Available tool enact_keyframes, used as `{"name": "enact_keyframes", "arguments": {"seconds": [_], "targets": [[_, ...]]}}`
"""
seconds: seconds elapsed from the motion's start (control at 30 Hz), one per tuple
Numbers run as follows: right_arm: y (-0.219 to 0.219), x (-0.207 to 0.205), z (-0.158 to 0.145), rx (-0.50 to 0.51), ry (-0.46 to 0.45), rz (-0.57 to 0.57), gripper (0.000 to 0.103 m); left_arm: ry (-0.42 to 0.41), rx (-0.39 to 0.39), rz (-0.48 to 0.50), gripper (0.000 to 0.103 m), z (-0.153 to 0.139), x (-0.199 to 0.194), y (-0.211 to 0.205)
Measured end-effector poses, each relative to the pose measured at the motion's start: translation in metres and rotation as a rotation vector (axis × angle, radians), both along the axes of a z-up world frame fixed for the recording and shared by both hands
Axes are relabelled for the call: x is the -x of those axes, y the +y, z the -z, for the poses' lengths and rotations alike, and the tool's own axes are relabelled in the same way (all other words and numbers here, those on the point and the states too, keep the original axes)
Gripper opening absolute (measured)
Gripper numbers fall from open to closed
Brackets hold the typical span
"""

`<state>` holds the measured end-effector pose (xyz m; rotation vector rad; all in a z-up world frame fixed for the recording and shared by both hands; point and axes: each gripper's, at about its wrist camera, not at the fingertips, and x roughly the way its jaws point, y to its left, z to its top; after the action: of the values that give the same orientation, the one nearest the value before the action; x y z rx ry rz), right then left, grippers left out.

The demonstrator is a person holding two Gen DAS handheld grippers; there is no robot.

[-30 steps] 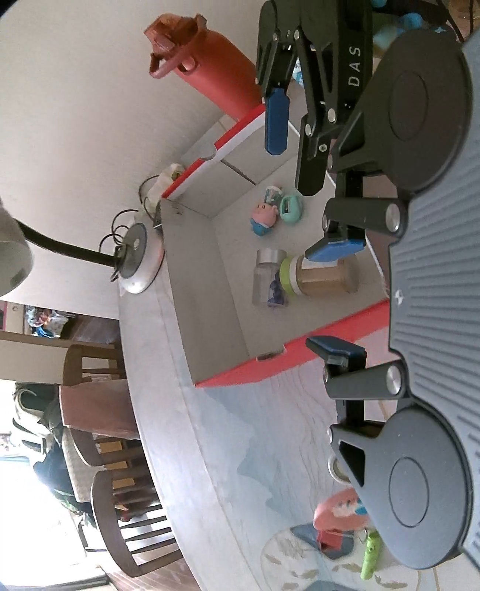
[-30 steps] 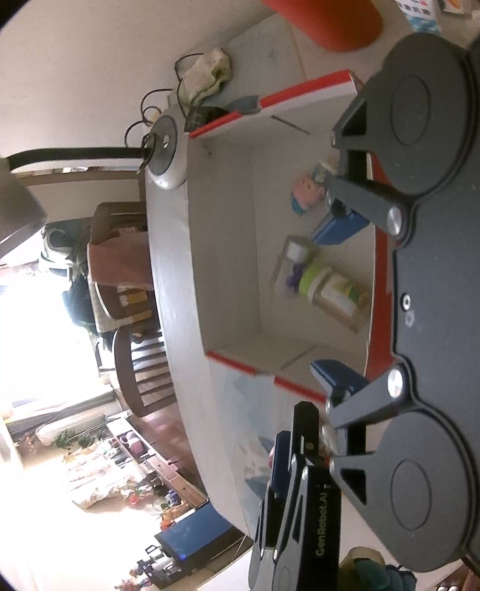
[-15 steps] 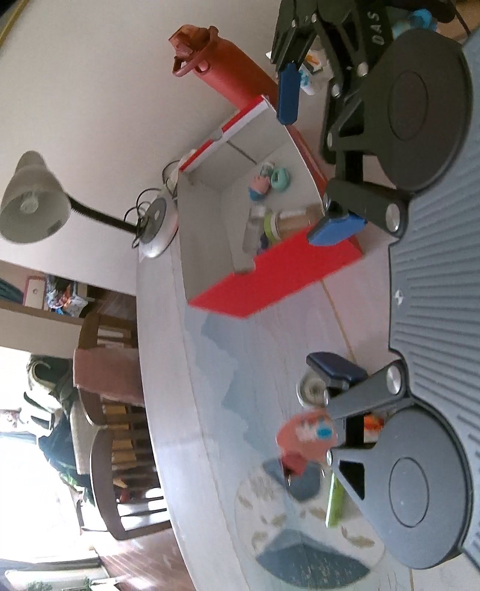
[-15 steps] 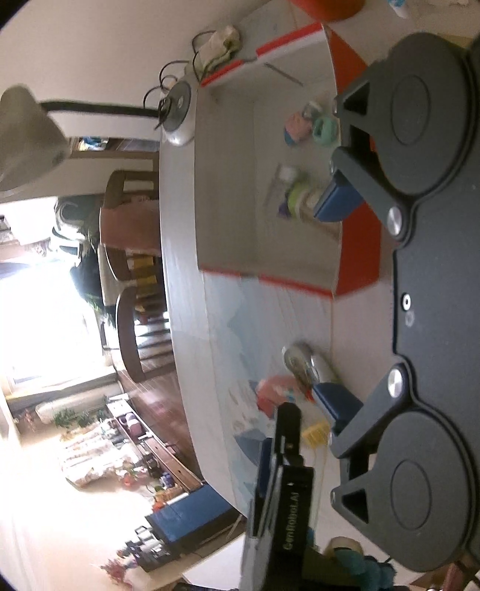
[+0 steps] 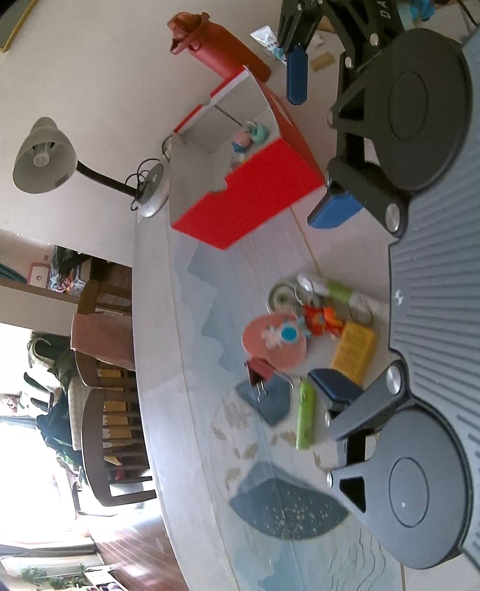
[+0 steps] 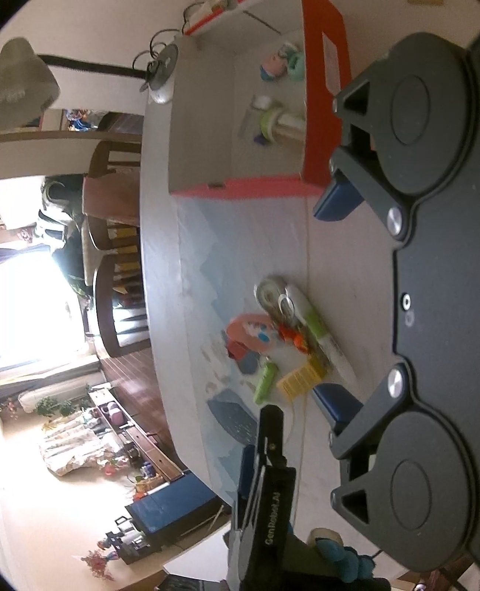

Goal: Organize rigid objects
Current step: 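Withdraw both tools from the box back over the remaining items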

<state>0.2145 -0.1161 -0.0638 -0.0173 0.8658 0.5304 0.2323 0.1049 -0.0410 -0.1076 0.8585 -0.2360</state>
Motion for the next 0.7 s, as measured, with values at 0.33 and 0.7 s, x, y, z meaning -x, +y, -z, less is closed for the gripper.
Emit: {"name": "enact_keyframes", "arguments": {"seconds": [0.33,0.7], "targets": [[0.033,-0.014,0.022,0.036,0.062,0.085,0.094,-0.032,-0.011,0.03,0.102,0.034,0.001,0.032],[0.064,-0.049,0.062,0.102,0.146,0.182,0.091,-0.044,-0.031,0.009,0.102,0.08,-0.003,0.045]]}}
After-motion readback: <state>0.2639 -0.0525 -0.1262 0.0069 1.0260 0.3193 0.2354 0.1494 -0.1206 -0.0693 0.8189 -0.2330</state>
